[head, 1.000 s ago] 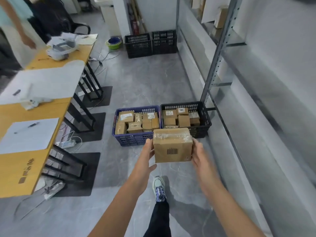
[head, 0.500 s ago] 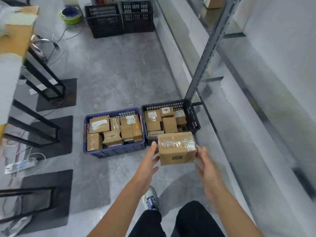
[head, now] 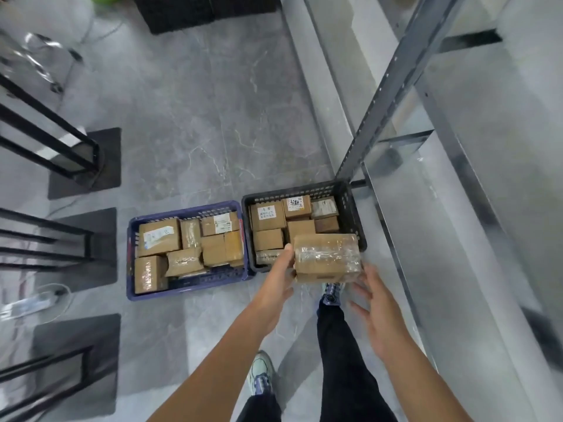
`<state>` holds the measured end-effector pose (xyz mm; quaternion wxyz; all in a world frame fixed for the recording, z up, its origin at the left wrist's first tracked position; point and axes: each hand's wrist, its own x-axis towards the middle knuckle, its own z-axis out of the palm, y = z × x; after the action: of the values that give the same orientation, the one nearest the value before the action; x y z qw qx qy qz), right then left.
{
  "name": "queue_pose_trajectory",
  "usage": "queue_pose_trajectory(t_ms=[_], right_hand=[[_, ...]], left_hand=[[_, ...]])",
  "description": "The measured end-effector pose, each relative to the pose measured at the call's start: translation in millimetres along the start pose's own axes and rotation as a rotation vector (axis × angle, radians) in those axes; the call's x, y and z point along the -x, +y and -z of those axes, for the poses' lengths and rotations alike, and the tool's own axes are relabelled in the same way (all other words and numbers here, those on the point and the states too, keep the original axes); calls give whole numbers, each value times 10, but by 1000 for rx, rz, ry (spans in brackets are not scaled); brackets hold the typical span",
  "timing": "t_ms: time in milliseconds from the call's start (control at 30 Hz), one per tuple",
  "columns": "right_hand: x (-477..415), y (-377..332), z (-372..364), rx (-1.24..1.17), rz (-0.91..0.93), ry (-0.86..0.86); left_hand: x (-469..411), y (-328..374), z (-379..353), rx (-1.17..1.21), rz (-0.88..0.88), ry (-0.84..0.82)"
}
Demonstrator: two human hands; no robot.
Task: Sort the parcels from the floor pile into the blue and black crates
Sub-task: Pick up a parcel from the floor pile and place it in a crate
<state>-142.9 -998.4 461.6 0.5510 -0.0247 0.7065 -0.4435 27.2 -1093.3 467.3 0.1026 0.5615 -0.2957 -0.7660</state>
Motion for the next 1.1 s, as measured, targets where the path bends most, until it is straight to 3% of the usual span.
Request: queue_pose_trajectory(t_ms=[300,633,833,1100], right_hand=[[-2251,-379,95,-153,-121,72],[-4649,103,-52,-243,-281,197],[-5469,389,-132,-239,-330,176],[-5898,404,-241,-106,-367,215]], left_hand=[[-2048,475,-432,-68,176,74],[-4447,203,-438,-92,265,49],[-5370,36,-364,-172,278,86],[-5758,-38,-329,-136,283,53]])
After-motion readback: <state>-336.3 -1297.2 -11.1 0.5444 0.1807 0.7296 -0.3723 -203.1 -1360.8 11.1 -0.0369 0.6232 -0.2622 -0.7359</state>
